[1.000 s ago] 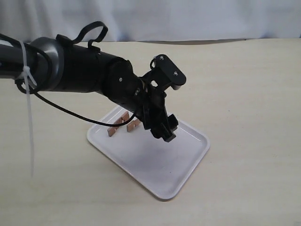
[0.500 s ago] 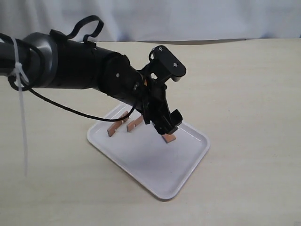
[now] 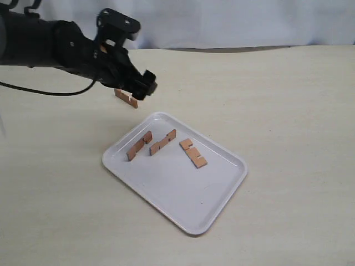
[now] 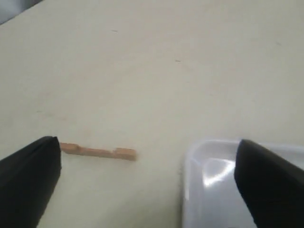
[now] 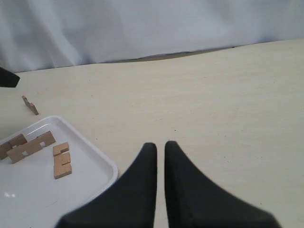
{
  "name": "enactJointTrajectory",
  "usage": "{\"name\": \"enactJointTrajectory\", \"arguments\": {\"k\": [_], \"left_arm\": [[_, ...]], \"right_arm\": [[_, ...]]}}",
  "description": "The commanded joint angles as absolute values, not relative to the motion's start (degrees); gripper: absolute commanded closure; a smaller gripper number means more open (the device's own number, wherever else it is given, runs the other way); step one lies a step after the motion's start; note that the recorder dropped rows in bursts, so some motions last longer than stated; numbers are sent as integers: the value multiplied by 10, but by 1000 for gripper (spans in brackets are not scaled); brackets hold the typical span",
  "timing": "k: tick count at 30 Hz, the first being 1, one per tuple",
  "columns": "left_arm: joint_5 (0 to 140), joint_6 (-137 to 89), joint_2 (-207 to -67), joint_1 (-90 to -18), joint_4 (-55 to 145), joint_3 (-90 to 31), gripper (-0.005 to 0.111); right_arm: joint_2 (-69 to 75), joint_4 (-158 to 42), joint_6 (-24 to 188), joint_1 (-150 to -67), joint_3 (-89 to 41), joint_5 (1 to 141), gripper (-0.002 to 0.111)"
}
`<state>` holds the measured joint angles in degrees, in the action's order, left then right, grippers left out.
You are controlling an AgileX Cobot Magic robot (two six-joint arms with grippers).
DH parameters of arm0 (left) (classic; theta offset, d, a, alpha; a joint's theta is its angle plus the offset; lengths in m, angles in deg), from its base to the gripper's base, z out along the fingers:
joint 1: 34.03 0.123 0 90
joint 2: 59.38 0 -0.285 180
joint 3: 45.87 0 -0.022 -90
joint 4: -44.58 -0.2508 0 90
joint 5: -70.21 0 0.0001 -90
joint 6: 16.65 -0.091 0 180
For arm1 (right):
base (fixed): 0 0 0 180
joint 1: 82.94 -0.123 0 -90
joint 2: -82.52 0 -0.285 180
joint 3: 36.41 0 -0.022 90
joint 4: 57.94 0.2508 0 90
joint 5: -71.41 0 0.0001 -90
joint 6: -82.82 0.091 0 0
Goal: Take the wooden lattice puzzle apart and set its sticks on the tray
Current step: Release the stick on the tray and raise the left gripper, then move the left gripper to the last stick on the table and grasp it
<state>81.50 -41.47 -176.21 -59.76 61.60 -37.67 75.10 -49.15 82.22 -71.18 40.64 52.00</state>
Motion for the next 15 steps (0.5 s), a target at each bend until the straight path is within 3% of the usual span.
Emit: {"name": "enactJointTrajectory", "arguments": {"k": [1,9,15], "left_arm": [[757,-401,-1808,-559,680,-380,15],[642,-404,-1879,-559,677,-380,15],[727,-405,-1882,-564,647,-409,15]], "right_arm": [[747,-491,822,-713,408,520,102],[747,-491,822,-713,408,520,102],[747,-491,822,-713,408,520,102]]}}
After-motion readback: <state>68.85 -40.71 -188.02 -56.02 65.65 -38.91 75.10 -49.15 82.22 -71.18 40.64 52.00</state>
